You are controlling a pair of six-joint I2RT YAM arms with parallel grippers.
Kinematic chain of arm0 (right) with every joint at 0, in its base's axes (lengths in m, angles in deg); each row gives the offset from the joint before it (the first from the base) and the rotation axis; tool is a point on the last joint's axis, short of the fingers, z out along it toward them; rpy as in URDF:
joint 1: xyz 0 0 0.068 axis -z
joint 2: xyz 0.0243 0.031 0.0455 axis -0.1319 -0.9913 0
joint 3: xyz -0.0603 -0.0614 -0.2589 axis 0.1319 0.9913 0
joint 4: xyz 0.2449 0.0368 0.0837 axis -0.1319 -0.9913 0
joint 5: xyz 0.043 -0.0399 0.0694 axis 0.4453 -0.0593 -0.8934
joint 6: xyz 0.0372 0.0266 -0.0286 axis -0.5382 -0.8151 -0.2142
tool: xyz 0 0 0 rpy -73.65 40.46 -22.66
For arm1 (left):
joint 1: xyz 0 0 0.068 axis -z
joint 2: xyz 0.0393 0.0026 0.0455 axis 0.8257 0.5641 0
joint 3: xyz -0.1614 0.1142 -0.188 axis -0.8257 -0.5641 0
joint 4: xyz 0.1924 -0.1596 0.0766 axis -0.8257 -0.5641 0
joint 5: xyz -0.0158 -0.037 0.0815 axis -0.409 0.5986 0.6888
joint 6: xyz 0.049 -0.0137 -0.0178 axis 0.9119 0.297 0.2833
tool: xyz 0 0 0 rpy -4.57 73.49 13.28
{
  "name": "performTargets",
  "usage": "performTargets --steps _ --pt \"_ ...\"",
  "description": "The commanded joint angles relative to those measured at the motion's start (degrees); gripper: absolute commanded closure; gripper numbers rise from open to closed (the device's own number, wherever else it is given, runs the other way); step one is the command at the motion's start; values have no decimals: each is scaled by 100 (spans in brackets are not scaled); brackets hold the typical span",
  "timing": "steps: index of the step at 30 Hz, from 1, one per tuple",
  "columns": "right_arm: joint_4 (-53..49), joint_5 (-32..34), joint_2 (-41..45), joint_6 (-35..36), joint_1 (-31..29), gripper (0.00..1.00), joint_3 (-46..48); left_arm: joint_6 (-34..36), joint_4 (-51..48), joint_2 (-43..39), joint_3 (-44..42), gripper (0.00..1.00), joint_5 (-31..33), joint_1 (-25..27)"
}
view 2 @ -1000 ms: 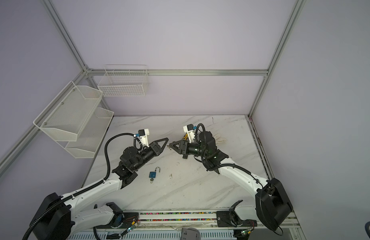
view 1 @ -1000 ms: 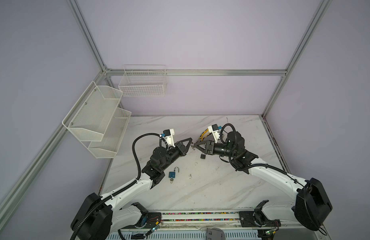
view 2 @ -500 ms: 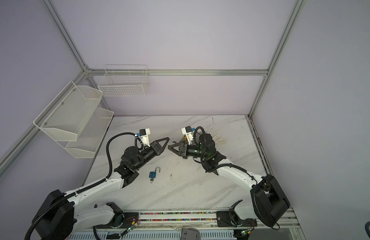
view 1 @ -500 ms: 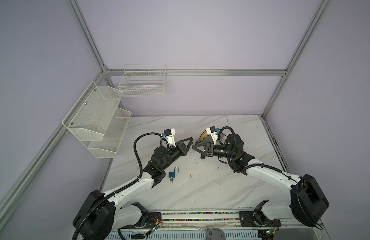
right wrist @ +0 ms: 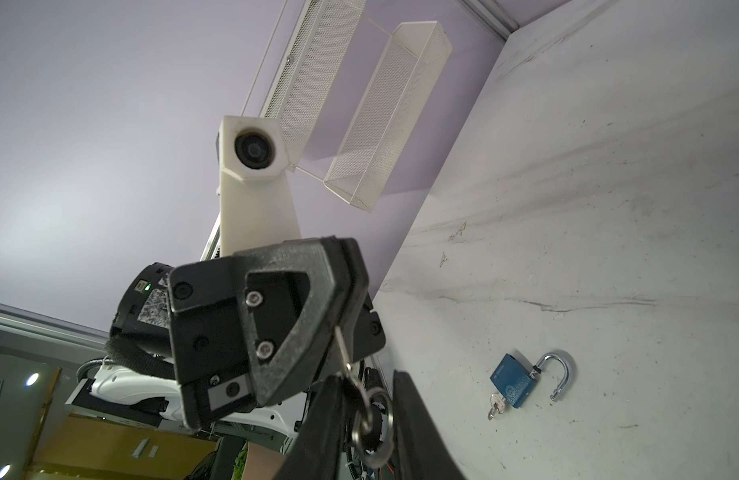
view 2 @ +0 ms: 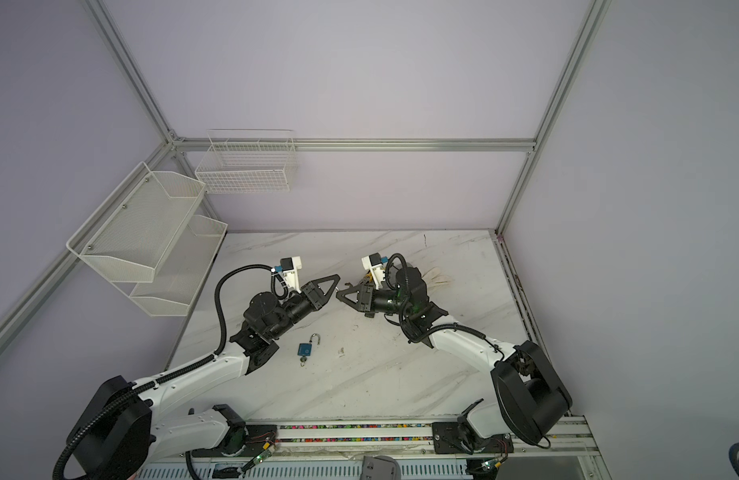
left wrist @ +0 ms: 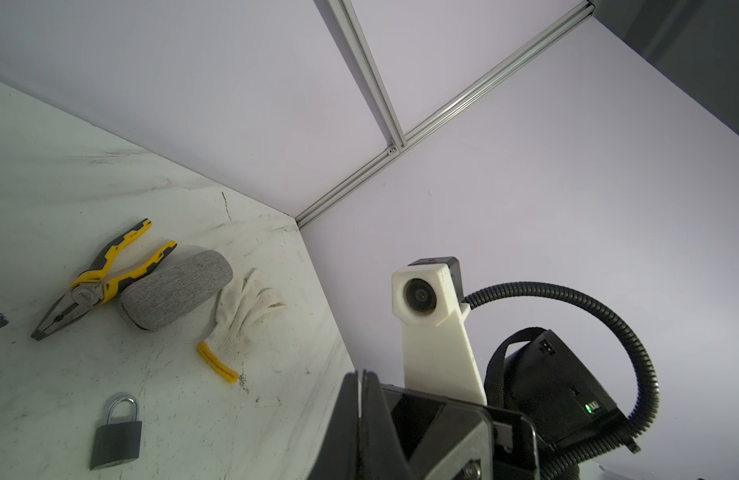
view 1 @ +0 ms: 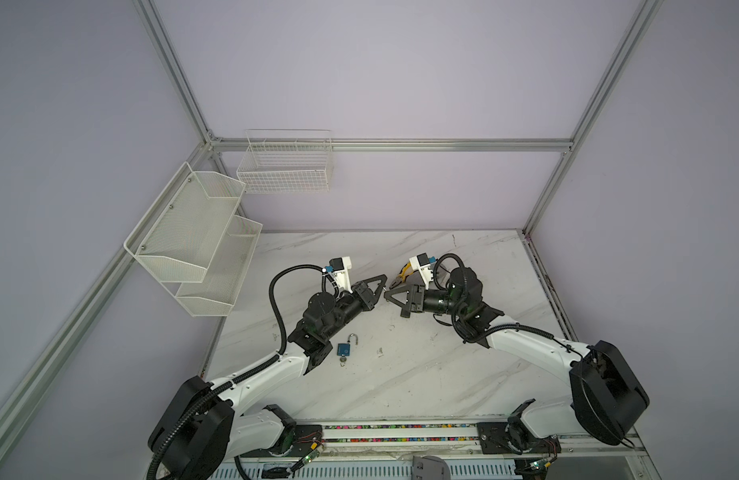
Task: Unlock with the key
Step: 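Swing the left gripper over the black padlock while the right holds the key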
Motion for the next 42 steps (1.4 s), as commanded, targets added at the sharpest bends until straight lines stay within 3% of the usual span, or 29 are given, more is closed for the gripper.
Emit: performTargets --steps 1,13,19,24,28,32,42 --pt "369 -70 28 -85 50 80 -5 -41 318 -27 575 100 -97 -24" --pt "371 -44 185 -89 170 99 49 101 -71 -98 686 100 42 -33" --pt "320 -14 502 -99 350 100 151 315 -437 -232 764 54 163 -66" --pt "-86 91 853 41 543 100 314 672 -1354 -532 862 40 435 -94" --pt "-505 198 1177 201 730 100 425 986 -2326 -784 971 38 736 -94" --pt "-1611 650 1470 783 862 100 350 1148 -3209 -797 1173 35 768 -92" --pt "-3370 1906 1667 1609 940 100 327 1699 -5195 548 2341 33 685 252"
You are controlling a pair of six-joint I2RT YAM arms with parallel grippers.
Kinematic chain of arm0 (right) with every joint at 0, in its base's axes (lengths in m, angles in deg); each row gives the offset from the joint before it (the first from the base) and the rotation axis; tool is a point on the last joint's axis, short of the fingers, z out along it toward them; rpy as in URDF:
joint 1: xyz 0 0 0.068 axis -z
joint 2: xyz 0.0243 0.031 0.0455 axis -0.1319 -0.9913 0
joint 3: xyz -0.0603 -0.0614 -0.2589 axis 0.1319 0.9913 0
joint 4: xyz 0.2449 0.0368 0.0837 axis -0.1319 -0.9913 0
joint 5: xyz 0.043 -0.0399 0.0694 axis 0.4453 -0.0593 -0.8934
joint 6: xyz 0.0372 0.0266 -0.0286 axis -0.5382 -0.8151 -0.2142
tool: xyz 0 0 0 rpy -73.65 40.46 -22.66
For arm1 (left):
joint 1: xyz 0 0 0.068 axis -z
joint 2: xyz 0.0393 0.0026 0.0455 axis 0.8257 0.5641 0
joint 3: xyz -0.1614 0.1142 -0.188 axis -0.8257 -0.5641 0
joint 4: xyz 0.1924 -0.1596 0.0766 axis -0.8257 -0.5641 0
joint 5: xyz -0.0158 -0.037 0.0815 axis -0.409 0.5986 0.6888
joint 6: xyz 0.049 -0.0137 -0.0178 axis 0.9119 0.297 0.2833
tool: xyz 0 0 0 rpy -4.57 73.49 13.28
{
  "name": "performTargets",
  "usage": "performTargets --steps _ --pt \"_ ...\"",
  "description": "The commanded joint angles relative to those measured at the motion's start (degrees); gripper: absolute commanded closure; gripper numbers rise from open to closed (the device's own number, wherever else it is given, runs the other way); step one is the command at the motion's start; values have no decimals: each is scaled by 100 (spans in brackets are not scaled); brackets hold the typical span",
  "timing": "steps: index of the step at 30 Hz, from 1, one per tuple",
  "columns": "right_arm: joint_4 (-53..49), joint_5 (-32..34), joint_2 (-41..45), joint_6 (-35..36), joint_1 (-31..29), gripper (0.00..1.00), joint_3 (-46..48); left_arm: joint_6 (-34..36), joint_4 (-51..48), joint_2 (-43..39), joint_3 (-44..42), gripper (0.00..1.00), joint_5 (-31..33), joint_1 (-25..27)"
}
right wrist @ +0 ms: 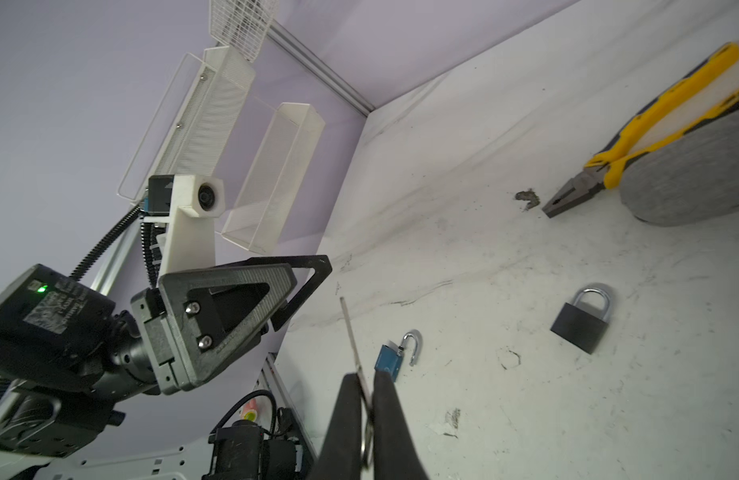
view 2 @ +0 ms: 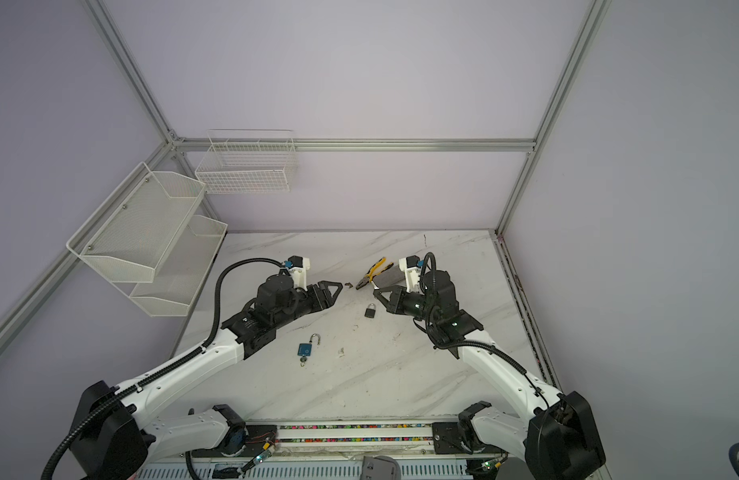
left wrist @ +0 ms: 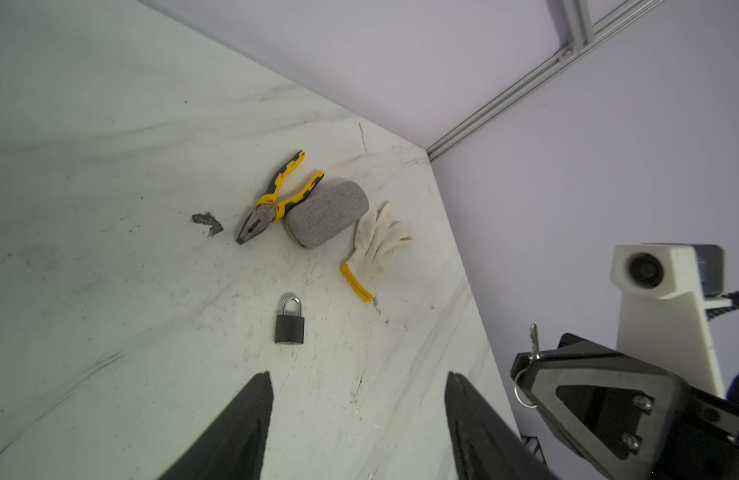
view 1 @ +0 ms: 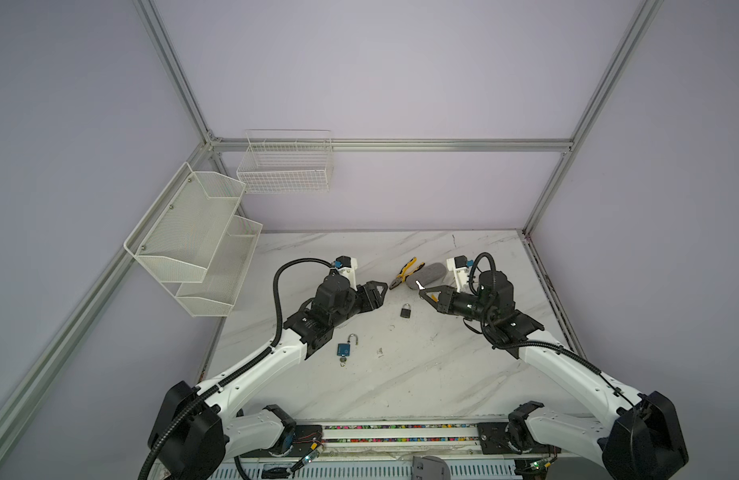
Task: Unlock with the key
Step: 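Swing the left gripper over the black padlock while the right holds the key, then lower the left gripper and close it on the black padlock body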
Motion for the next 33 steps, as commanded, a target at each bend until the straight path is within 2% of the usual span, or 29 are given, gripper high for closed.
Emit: performTargets --steps 1,6,14,24,29,33 --pt "-785 625 86 367 43 100 -42 522 -996 463 950 33 125 233" --pt "-956 853 -53 433 306 100 161 802 -1338 1336 1525 33 488 546" --pt "-774 509 -637 604 1009 100 354 1035 -1835 2632 2423 34 868 755" --pt "-765 514 -998 693 1182 100 214 1140 -2441 4225 3793 34 1279 1129" --pt "-738 453 -1019 697 1232 100 195 1060 -3038 4810 4389 35 1806 1199" --pt "-716 421 -1023 718 1243 100 204 996 -3194 5070 4592 38 1857 1230"
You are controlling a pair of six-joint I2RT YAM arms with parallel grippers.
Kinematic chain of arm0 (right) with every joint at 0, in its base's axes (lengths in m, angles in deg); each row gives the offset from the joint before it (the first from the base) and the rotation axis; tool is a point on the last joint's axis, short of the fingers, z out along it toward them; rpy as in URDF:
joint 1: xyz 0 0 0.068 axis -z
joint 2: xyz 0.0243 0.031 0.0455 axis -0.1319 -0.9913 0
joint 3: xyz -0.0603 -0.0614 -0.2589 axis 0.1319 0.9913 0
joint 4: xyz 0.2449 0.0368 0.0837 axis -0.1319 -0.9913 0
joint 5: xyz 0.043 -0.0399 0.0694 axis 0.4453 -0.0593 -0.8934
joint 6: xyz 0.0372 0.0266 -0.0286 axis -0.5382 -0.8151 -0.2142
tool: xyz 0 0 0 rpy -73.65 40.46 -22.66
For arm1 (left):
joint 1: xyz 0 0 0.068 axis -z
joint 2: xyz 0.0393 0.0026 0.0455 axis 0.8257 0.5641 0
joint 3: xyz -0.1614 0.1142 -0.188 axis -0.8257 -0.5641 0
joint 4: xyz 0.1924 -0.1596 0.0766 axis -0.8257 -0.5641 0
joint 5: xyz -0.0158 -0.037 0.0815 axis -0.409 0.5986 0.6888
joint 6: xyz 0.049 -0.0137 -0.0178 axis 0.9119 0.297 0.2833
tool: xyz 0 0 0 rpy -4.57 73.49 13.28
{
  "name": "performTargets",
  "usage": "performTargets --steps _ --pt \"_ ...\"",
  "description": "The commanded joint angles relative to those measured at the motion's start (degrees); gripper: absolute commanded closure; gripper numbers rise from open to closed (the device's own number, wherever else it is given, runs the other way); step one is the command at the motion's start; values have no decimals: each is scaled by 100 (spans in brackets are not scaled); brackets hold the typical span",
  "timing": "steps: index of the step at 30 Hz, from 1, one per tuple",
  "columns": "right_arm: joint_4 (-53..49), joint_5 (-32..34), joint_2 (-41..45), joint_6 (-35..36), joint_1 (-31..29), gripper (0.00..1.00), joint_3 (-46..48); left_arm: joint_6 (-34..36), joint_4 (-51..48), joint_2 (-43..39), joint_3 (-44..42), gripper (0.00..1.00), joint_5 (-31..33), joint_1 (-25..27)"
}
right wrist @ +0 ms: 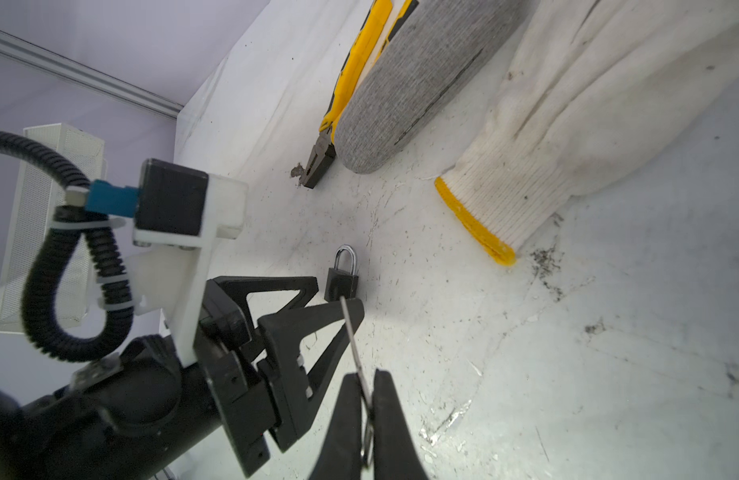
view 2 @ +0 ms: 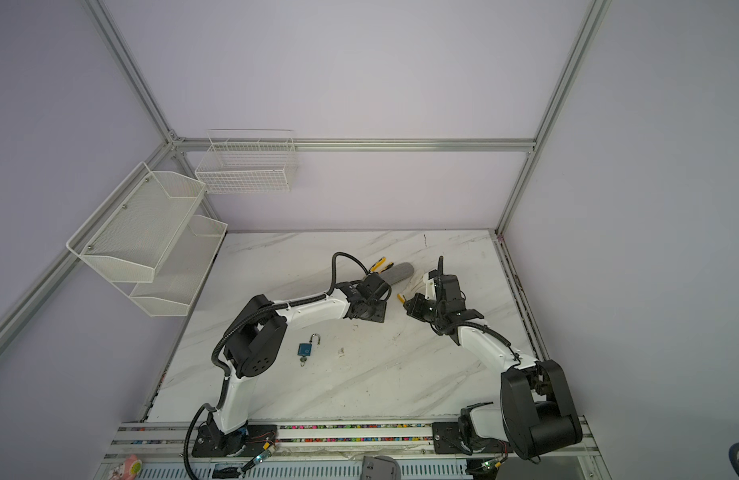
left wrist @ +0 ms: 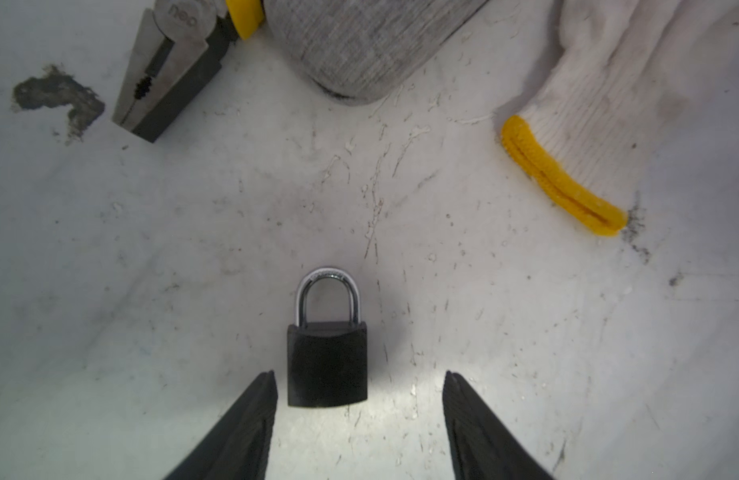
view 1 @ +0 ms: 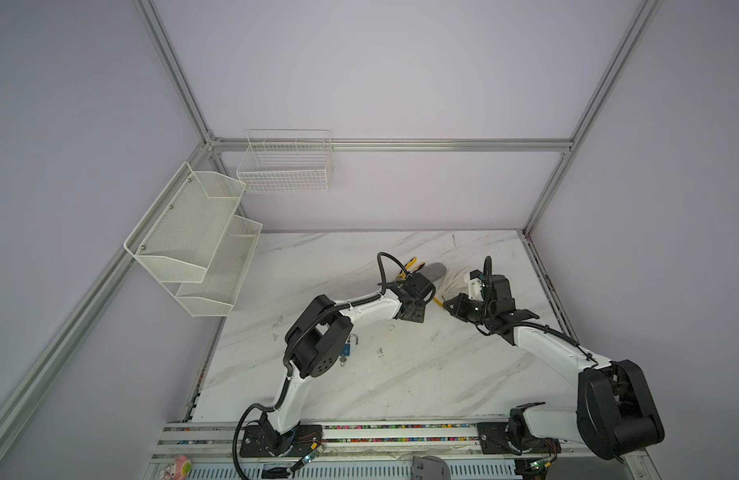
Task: Unlock with the key
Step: 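Lower the left gripper and close it on the black padlock body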
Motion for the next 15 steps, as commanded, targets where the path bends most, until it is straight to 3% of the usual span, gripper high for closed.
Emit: performTargets --steps 1,15 --pt "40 -94 -12 102 38 100 -117 22 -298 78 534 38 245 7" --pt "97 -272 6 126 54 100 -99 -89 -363 472 728 47 455 15"
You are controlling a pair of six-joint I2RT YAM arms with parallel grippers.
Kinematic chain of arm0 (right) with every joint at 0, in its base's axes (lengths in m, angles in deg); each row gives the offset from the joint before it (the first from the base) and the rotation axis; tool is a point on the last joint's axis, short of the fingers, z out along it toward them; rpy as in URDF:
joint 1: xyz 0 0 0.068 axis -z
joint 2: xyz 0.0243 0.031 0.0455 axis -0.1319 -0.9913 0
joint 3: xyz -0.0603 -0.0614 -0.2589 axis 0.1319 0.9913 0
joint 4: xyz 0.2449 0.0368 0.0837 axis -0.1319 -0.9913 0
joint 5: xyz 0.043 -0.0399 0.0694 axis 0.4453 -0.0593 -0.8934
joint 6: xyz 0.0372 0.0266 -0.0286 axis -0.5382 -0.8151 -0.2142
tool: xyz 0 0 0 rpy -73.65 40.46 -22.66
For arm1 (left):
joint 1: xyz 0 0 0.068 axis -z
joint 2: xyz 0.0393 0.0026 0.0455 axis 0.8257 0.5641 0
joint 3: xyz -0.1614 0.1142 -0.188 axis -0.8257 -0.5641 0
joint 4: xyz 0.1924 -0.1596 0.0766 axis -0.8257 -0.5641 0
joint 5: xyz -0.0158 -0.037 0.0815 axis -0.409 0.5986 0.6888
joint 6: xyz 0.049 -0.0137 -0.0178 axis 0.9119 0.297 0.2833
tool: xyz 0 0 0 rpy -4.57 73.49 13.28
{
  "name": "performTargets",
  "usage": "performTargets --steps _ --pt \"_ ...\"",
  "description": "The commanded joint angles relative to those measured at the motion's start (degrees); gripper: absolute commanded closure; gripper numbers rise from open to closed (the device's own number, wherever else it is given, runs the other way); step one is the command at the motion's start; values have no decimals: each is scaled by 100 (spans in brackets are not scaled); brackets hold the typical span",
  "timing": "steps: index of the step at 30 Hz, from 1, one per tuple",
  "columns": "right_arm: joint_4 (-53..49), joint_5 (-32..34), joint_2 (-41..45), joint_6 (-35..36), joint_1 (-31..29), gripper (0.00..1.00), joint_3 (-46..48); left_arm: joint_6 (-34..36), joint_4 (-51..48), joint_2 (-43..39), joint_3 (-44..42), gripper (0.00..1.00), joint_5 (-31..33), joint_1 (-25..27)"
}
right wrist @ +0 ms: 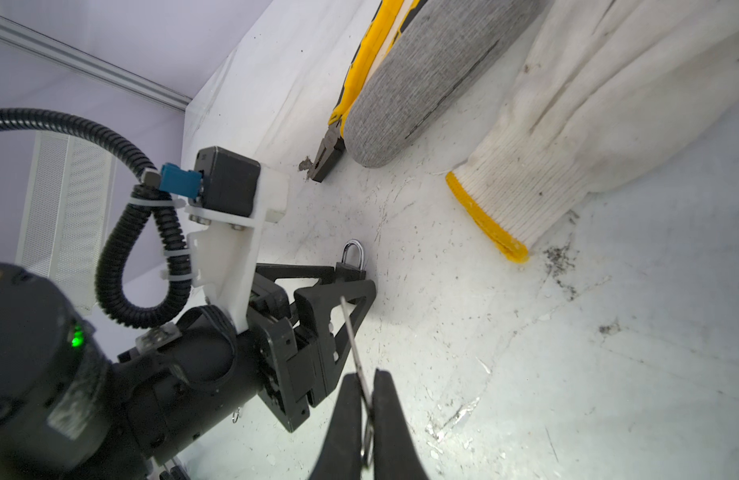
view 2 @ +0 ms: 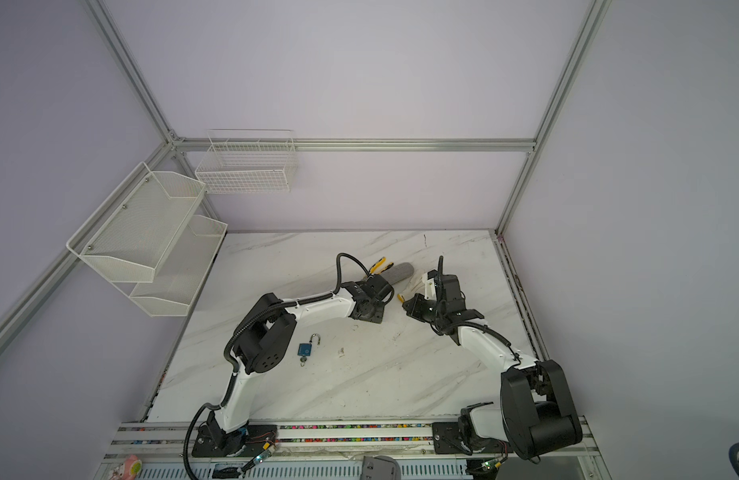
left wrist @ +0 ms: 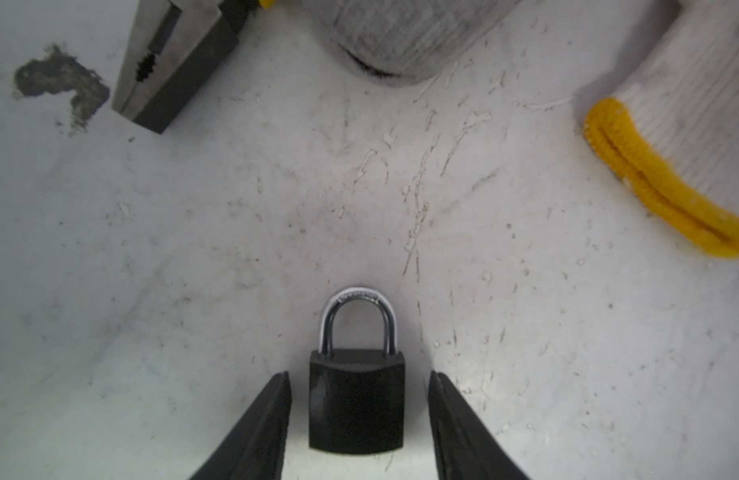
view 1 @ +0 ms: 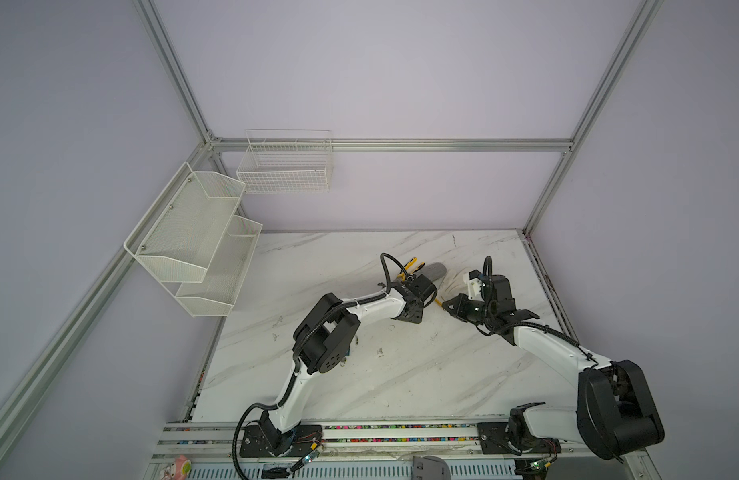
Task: Unlock with the key
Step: 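Lower the left gripper and close it on the black padlock body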
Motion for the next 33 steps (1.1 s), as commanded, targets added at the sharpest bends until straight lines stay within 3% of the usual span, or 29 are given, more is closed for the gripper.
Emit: performTargets --steps 1,11,33 --pt "82 -98 10 83 34 100 -106 -79 -69 139 416 48 214 15" --pt "173 -197 -79 73 33 100 -95 95 -321 380 510 53 483 34" --pt "351 -447 -166 64 29 100 -125 -607 -915 277 501 65 500 -12"
